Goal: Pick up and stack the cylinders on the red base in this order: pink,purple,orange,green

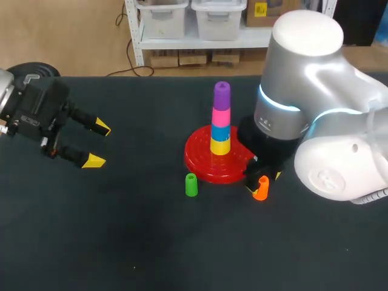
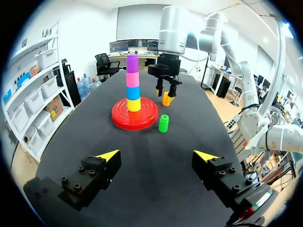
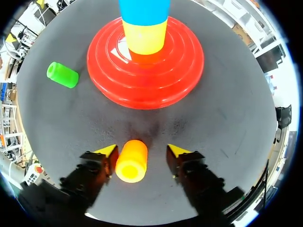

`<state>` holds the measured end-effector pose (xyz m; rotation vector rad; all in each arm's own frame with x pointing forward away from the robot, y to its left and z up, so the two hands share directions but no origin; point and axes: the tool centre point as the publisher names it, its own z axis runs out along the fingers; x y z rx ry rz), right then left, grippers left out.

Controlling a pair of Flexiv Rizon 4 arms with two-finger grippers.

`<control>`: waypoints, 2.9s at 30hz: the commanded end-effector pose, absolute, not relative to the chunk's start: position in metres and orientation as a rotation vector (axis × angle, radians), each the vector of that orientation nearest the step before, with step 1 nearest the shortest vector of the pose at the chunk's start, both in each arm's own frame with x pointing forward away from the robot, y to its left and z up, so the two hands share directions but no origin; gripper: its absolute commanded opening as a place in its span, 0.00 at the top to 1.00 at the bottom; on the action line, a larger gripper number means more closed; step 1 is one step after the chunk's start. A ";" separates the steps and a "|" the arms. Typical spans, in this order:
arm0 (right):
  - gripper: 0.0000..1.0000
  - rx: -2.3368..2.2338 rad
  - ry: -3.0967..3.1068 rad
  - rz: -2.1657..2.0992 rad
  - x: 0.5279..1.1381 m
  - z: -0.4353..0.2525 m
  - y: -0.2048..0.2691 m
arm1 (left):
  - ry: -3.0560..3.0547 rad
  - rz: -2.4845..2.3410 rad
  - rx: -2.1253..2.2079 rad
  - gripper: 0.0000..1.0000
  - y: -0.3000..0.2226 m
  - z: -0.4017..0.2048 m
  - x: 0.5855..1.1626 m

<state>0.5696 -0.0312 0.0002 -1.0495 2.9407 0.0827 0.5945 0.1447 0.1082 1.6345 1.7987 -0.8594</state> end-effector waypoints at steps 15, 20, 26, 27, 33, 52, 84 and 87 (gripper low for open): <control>1.00 -1.053 2.939 0.092 0.568 0.000 -0.030 | 1.794 -0.859 1.634 0.00 0.145 0.107 0.594; 1.00 -1.013 2.925 0.061 0.567 0.031 -0.024 | 1.794 -0.859 1.634 0.00 0.145 0.107 0.594; 1.00 -1.045 2.872 -0.023 0.574 0.090 -0.012 | 1.794 -0.859 1.634 0.00 0.145 0.107 0.594; 1.00 -1.049 2.870 -0.027 0.577 0.097 -0.011 | 1.794 -0.859 1.634 0.00 0.145 0.107 0.594; 1.00 -1.075 2.768 -0.086 0.589 0.146 -0.005 | 1.794 -0.859 1.634 0.00 0.145 0.107 0.594; 1.00 -1.259 2.620 -0.042 0.645 0.238 0.019 | 1.794 -0.859 1.634 0.00 0.145 0.107 0.594; 1.00 -1.585 2.672 0.118 0.695 0.224 0.057 | 1.794 -0.859 1.634 0.00 0.145 0.107 0.594; 1.00 -1.594 2.675 0.120 0.697 0.220 0.058 | 1.794 -0.859 1.634 0.00 0.145 0.107 0.594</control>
